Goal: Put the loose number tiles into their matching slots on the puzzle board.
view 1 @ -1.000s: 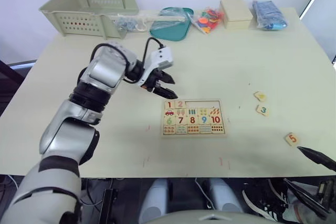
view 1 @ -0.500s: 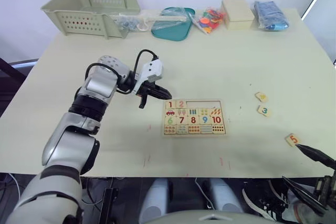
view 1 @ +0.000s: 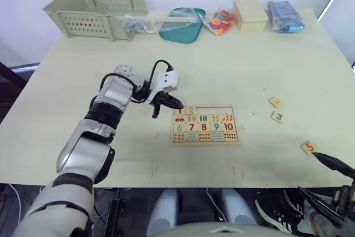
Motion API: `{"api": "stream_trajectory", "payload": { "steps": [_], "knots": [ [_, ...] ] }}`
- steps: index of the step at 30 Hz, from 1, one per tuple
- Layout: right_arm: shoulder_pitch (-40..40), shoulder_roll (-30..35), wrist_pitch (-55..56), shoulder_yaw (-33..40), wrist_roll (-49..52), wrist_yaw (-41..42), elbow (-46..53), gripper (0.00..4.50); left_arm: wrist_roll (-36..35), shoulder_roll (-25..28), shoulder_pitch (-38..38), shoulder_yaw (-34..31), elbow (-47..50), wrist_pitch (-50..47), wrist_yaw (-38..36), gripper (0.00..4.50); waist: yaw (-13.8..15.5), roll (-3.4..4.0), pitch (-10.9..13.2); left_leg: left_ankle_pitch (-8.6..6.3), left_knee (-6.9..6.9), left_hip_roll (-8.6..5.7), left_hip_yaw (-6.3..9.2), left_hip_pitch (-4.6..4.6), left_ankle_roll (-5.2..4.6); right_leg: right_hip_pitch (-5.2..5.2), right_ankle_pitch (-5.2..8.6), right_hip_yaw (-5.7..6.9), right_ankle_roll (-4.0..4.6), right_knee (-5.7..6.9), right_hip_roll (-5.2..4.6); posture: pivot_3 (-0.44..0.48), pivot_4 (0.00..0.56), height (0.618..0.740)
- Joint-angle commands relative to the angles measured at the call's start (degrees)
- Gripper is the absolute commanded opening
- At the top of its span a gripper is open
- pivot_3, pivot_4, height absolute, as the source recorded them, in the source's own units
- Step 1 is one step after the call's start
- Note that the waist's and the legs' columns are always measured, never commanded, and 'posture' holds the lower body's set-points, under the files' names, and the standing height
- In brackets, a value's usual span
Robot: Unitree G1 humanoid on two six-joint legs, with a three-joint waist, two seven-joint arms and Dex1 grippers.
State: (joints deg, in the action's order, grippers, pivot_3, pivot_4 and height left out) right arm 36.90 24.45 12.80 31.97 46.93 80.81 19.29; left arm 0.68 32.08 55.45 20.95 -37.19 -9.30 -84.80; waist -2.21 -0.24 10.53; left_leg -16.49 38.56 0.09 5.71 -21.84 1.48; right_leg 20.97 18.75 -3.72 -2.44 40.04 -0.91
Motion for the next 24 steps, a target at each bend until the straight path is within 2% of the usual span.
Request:
{"api": "stream_trajectory", "payload": {
  "steps": [1,24],
  "knots": [
    [0.36,0.05,0.86,0.42,0.33,-0.01,0.76,4.5,0.41,0.05,1.49,-0.69,0.04,1.03,-0.33,0.06,-0.01,0.0,0.0,0.0,0.0,0.0,0.0,0.0,0.0,0.0,0.0,0.0,0.0,0.0,0.0,0.0,0.15,0.74],
    [1.49,-0.38,0.94,0.47,0.43,-0.22,1.63,4.5,1.74,-1.17,1.51,-0.56,-0.62,2.25,-1.59,0.06,-0.02,0.0,0.0,0.0,0.0,0.0,0.0,0.0,0.0,0.0,0.0,0.0,0.0,0.01,0.0,0.0,0.15,0.74]
  ]
}}
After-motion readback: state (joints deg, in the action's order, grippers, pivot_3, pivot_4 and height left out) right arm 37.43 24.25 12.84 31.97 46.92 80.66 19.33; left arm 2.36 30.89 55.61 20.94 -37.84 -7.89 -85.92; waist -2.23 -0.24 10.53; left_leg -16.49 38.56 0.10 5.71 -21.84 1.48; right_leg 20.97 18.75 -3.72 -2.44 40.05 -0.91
